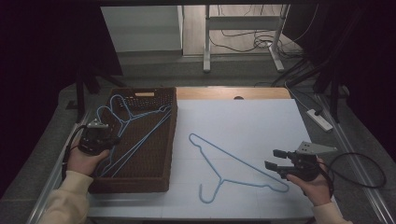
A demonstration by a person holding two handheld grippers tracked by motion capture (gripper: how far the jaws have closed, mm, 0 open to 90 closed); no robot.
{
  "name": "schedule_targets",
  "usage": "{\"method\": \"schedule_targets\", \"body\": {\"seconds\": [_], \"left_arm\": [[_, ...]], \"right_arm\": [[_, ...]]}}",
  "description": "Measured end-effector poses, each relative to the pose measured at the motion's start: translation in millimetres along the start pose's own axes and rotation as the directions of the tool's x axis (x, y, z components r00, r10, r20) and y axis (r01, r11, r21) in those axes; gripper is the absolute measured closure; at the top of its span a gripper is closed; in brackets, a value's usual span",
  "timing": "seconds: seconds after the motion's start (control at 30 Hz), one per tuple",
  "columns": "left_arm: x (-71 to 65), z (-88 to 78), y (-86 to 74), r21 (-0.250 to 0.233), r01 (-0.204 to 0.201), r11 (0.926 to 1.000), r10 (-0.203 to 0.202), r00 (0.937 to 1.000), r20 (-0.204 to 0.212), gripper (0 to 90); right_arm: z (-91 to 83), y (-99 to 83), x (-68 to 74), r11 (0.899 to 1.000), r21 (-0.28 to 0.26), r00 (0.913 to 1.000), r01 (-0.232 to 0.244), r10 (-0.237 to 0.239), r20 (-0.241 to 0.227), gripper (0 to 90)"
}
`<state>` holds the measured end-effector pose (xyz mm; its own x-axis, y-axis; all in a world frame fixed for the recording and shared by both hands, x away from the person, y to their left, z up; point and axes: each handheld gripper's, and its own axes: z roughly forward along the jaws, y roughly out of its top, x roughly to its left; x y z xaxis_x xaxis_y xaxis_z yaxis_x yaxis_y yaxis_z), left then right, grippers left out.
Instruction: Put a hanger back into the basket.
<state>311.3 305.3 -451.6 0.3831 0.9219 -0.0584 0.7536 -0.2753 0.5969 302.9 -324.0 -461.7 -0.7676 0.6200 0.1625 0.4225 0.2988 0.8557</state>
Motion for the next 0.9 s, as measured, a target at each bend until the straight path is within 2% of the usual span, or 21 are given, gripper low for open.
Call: {"method": "schedule_targets", "body": {"seconds": [0.1, 0.23, 0.33, 0.4, 0.47, 0.57, 0.7, 0.77, 0.9], "left_arm": [[-1.6, 3.0, 1.5, 0.020, -0.001, 0.9998, 0.002, 0.9998, -0.020, 82.2], [-4.5, 2.4, 2.9, -0.002, -0.024, 0.9997, 0.023, 0.9975, -0.067, 66.9], [-7.6, -4.5, 3.9, -0.076, -0.039, 0.9964, 0.034, 0.9967, -0.074, 49.4], [-10.8, -12.3, 4.9, -0.128, -0.053, 0.9903, 0.045, 0.9968, -0.067, 42.9], [-15.2, -21.8, 7.0, -0.174, -0.062, 0.9828, 0.054, 0.9973, -0.050, 36.4], [-22.0, -34.9, 9.8, -0.243, -0.068, 0.9676, 0.071, 0.9975, 0.004, 34.5], [-37.5, -46.0, 12.2, -0.304, -0.079, 0.9494, 0.108, 0.9907, 0.082, 30.8], [-46.2, -47.7, 12.4, -0.318, -0.086, 0.9443, 0.127, 0.9856, 0.111, 30.0], [-61.4, -46.3, 11.4, -0.329, -0.091, 0.9400, 0.143, 0.9798, 0.139, 28.7]], "right_arm": [[-0.1, -0.1, 0.1, 1.000, 0.000, 1.0000, 0.001, -0.001, 0.000, 33.9], [-0.4, 0.0, 0.2, 1.000, -0.003, 1.0000, -0.003, 0.003, -0.005, 33.7], [-0.3, 0.5, 0.9, 1.000, -0.005, 0.9999, -0.003, 0.003, -0.010, 33.6], [0.1, 0.4, 1.3, 1.000, -0.002, 1.0000, -0.002, 0.002, -0.009, 33.4], [0.4, 0.2, 1.2, 1.000, 0.001, 1.0000, -0.003, 0.003, -0.006, 33.3], [0.7, 0.2, 0.9, 1.000, 0.000, 1.0000, -0.004, 0.004, -0.003, 33.2], [1.0, 0.1, 0.5, 1.000, 0.002, 1.0000, -0.005, 0.005, 0.005, 32.8], [1.3, 0.0, 0.4, 1.000, 0.004, 0.9999, -0.006, 0.006, 0.009, 32.8], [2.1, 0.0, 0.9, 1.000, 0.014, 0.9999, -0.002, 0.001, 0.015, 32.5]]}}
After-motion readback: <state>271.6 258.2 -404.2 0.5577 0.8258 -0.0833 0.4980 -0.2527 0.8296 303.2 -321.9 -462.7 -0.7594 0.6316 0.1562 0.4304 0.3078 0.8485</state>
